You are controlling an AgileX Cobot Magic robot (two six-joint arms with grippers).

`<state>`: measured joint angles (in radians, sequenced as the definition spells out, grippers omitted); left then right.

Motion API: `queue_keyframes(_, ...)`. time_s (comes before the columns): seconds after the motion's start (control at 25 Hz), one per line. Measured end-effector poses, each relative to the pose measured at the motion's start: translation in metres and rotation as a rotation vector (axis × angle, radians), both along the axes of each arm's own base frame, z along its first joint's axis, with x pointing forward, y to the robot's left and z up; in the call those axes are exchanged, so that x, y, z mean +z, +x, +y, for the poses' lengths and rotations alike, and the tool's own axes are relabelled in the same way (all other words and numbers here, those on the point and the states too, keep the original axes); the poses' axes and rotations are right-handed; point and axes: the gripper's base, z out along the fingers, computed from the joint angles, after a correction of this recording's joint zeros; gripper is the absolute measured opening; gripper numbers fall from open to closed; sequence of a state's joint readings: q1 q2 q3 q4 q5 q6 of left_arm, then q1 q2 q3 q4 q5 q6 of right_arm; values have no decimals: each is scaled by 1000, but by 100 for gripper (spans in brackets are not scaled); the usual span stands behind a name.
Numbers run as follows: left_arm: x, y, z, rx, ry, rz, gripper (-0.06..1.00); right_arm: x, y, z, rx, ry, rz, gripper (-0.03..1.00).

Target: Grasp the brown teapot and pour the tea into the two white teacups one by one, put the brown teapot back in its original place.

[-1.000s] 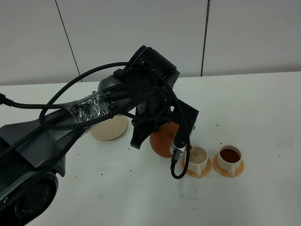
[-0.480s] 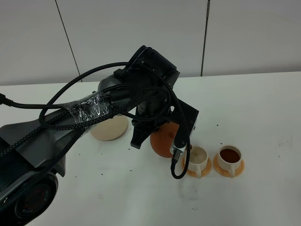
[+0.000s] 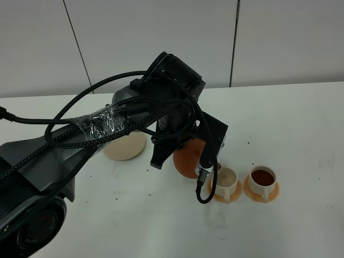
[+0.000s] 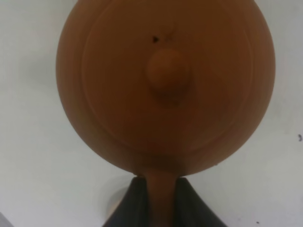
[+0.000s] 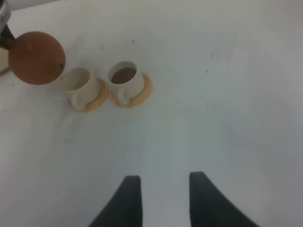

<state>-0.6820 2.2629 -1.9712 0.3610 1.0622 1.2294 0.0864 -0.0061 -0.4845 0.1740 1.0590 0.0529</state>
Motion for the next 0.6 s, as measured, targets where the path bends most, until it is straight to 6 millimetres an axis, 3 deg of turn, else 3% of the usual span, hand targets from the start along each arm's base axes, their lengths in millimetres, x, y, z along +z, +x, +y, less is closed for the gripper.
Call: queue_keyframes(0.6,0,-1,1,6,6,6,17,0,0,0,0,0,0,24)
